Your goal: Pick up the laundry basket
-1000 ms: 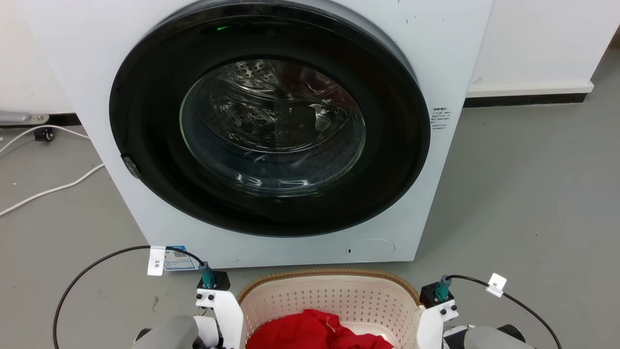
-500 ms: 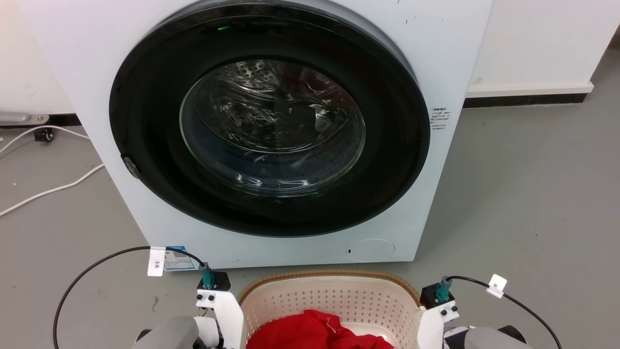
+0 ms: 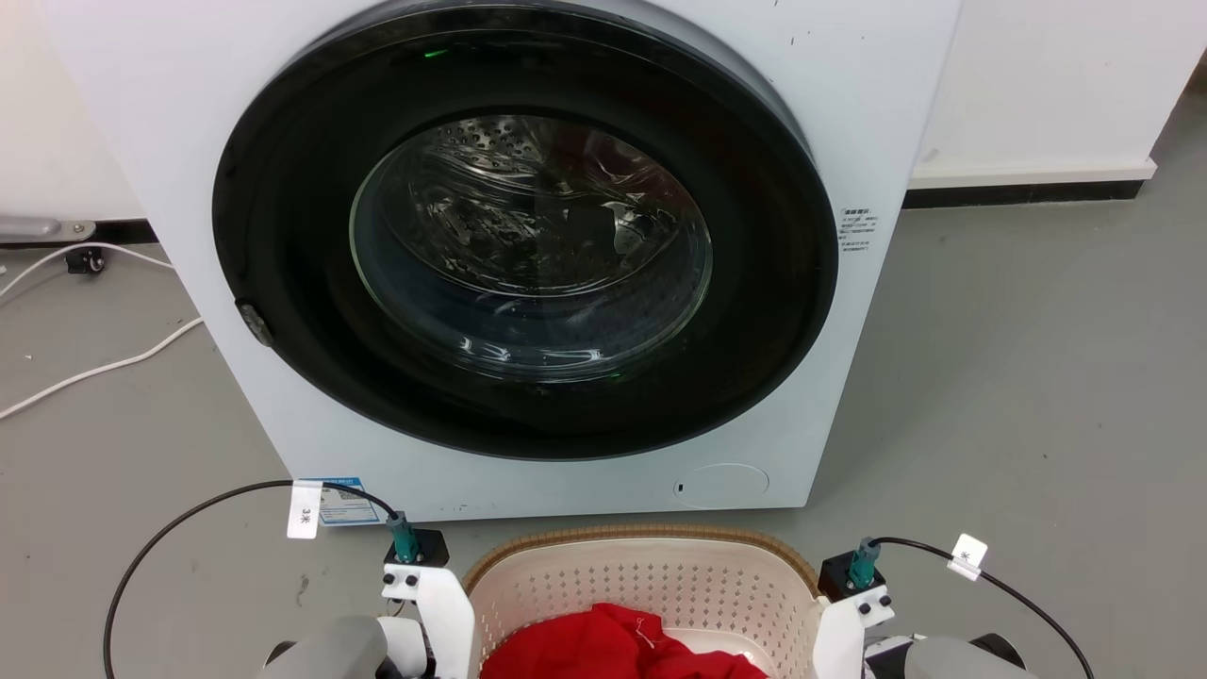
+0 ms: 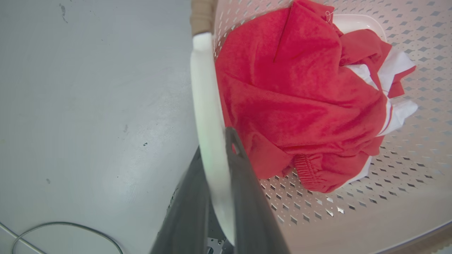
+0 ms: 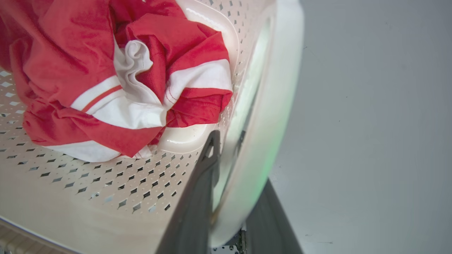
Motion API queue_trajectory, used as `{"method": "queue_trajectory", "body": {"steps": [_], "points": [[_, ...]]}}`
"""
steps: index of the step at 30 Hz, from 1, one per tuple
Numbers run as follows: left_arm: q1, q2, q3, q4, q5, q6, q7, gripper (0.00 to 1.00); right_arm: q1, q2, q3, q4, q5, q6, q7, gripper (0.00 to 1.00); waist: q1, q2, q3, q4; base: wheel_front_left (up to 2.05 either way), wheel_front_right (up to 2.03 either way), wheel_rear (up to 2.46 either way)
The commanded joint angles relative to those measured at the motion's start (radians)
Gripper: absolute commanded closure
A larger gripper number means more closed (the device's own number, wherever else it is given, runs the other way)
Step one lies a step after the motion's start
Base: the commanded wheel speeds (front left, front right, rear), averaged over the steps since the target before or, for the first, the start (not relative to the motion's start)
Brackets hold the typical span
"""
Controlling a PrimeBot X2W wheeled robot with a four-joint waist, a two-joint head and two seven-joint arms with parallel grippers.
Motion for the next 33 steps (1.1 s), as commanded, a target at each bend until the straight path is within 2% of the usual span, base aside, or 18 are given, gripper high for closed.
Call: {"method": "queue_trajectory", "body": {"steps": [1,33], "points": [[-0.017,-0.012,-0.001,-0.013,-0.002,-0.010,-0.009,1.00,0.011,0.016,0.008,-0.012,0.000,0.014,0.000,1.00,0.0000,0.0000,0.000,0.000,0.00,0.00,0.00],[-0.023,-0.014,-0.016,-0.012,-0.021,-0.010,-0.015,1.00,0.010,0.019,0.008,-0.010,0.003,0.014,0.003,1.00,0.0000,0.0000,0.000,-0.005,0.00,0.00,0.00]]}}
